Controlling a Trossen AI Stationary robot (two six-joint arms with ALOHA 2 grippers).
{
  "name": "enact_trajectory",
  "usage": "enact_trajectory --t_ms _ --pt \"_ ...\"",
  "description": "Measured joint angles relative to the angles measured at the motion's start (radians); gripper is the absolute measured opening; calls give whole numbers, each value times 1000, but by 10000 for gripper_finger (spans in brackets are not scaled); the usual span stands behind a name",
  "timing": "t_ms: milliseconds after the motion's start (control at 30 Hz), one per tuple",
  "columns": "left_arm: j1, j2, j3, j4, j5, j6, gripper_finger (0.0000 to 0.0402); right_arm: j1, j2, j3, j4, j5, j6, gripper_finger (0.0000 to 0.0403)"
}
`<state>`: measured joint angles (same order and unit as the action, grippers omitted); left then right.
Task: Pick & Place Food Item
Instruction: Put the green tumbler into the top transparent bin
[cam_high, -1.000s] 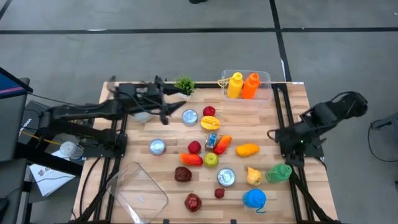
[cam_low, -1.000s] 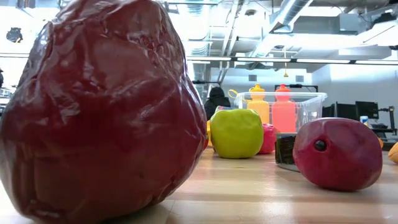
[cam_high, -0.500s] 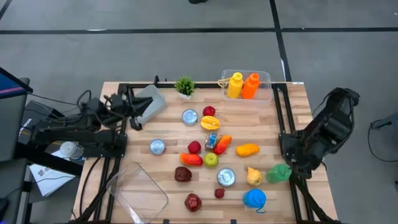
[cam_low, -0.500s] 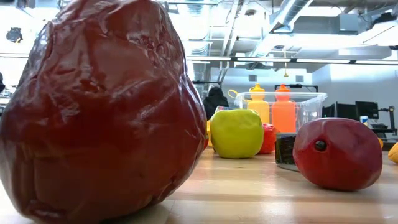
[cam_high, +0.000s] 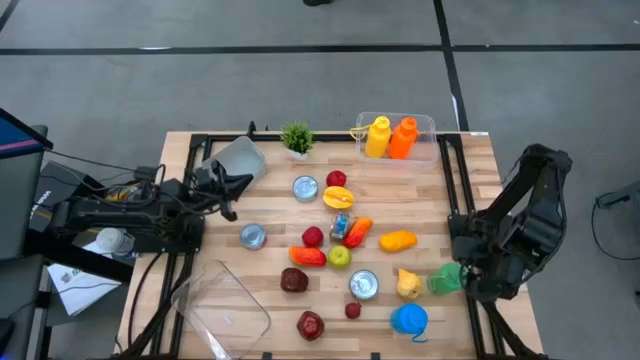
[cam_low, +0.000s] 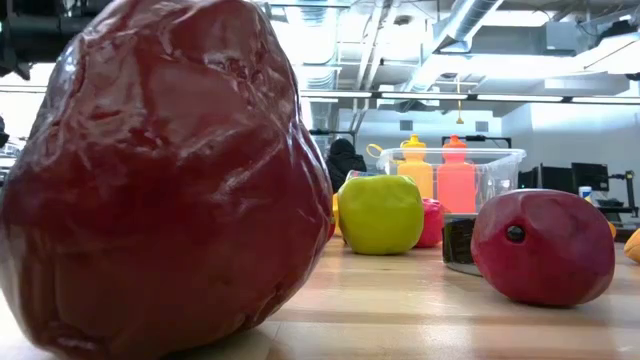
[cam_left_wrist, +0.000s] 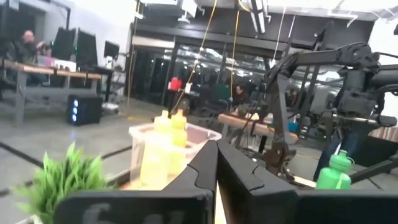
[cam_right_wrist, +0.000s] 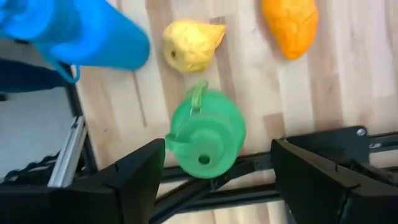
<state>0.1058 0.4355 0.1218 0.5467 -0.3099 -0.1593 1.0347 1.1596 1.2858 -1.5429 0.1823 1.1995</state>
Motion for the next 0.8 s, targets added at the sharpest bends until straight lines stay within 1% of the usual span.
enact_trajectory --t_ms 300,533,700,800 --pt "0 -2 -112 80 -1 -96 0 0 12 0 -28 14 5 285" --pt "0 -2 -115 65 -1 -107 0 19 12 0 -28 14 26 285" --pt "0 -2 -115 122 -1 -108 0 55 12 0 -28 14 75 285" --pt "0 -3 -115 128 5 -108 0 73 12 0 -28 14 87 285"
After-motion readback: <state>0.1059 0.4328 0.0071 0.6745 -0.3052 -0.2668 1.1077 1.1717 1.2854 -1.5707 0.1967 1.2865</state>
